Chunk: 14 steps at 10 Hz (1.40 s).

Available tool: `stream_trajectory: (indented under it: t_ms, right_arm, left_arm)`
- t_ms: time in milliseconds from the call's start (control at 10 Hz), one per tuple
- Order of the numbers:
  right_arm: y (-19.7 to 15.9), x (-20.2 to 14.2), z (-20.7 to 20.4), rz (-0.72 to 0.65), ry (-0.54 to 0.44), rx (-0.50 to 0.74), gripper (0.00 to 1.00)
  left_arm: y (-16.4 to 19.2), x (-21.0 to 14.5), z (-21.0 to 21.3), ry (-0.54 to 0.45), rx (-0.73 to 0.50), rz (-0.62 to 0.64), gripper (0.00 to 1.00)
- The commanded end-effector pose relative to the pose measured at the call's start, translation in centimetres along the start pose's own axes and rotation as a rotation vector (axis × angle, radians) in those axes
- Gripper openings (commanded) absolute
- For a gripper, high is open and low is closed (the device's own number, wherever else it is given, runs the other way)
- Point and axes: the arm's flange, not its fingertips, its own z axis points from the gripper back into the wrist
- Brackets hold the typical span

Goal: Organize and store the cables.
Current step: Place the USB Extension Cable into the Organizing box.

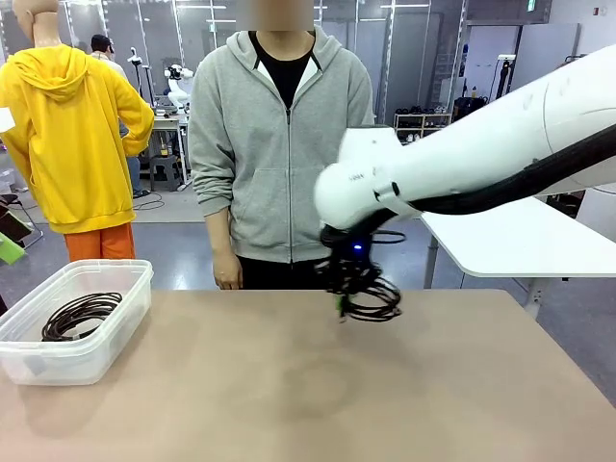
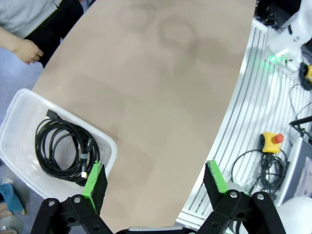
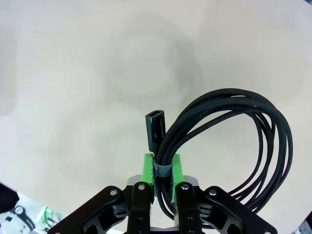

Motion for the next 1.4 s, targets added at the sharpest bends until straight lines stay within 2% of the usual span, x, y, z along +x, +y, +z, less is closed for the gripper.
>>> stream_trajectory:
  t_ms: [0, 200, 500, 600, 800, 1000, 1100, 1200, 1300]
  right_arm:
    - [5.2, 1.4, -3.4, 0.036, 0.038, 0.04, 0.0]
    - [10.8, 1.1, -7.0, 0.094, 0.028, 0.066, 0.0]
    - [13.9, 0.8, -11.0, 0.098, 0.073, 0.065, 0.0]
    - [14.1, 0.6, -11.7, 0.1, 0.083, 0.071, 0.34]
    - [13.9, -0.1, -11.5, 0.098, 0.075, 0.087, 0.64]
    - [12.3, -0.9, -9.5, 0.104, 0.043, 0.155, 0.93]
    - [10.1, -1.6, -6.9, 0.132, -0.009, 0.206, 1.0]
    - [5.9, -2.5, -3.3, 0.203, -0.013, 0.277, 1.0]
    - [0.7, -3.8, 0.2, 0.266, -0.062, 0.345, 1.0]
  left_arm:
    - [0.0, 0.1, 0.0, 0.011, 0.011, 0.008, 1.0]
    - [0.0, 0.1, 0.0, 0.011, 0.011, 0.008, 1.0]
    - [0.0, 0.1, 0.0, 0.011, 0.011, 0.008, 1.0]
    - [0.0, 0.1, 0.0, 0.011, 0.011, 0.008, 1.0]
    - [0.0, 0.1, 0.0, 0.011, 0.011, 0.008, 1.0]
    - [0.0, 0.0, 0.0, 0.0, 0.0, 0.0, 1.0]
    - [-0.8, 1.9, -1.1, -0.007, 0.004, 0.065, 1.0]
    - [-2.0, 4.6, -2.8, -0.03, -0.005, 0.16, 1.0]
    - [-2.9, 6.3, -4.6, -0.003, -0.005, 0.27, 1.0]
